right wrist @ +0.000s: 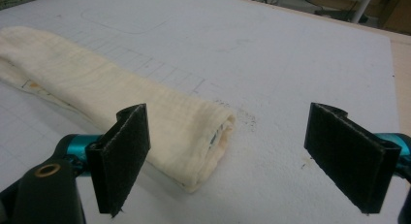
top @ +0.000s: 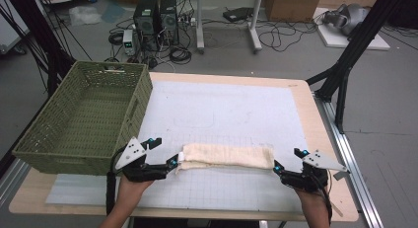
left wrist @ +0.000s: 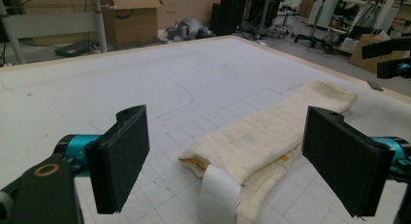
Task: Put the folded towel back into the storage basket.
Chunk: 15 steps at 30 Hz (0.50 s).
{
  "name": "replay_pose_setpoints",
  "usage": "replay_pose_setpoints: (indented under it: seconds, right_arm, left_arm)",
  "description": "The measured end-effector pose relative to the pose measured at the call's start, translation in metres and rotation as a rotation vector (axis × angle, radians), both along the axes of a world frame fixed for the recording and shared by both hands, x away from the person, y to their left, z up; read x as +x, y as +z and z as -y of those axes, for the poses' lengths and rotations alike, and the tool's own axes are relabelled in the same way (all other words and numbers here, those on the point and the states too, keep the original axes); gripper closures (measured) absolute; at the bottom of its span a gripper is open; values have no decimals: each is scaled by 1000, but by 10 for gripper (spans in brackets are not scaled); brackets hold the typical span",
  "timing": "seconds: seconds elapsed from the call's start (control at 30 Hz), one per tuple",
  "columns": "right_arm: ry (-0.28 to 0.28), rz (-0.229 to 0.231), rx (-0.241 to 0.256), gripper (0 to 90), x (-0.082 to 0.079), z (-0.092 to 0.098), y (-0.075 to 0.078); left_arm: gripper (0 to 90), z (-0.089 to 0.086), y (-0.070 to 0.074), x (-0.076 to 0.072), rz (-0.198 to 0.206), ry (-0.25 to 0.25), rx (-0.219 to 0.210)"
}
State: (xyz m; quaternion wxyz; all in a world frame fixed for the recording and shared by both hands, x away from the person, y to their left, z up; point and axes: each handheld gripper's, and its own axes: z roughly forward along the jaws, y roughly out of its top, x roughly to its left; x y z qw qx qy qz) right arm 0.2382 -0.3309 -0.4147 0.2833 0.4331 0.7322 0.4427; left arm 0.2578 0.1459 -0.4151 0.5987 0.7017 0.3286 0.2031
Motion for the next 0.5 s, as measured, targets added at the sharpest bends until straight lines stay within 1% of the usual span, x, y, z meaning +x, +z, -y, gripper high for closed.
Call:
replay_pose_setpoints:
  seconds: [0.13,0.4,0.5]
  right_arm:
    - [-4,-4,5,152,0,0,0]
    - [0,-1,-2,152,1,1,-1]
    - [3,-4,-5,152,1,0,-1]
  left_arm:
    - [177,1,4,-2,16,-5,2]
    - [177,1,14,-5,25,-20,-15]
    - [176,3,19,-5,27,-30,-13]
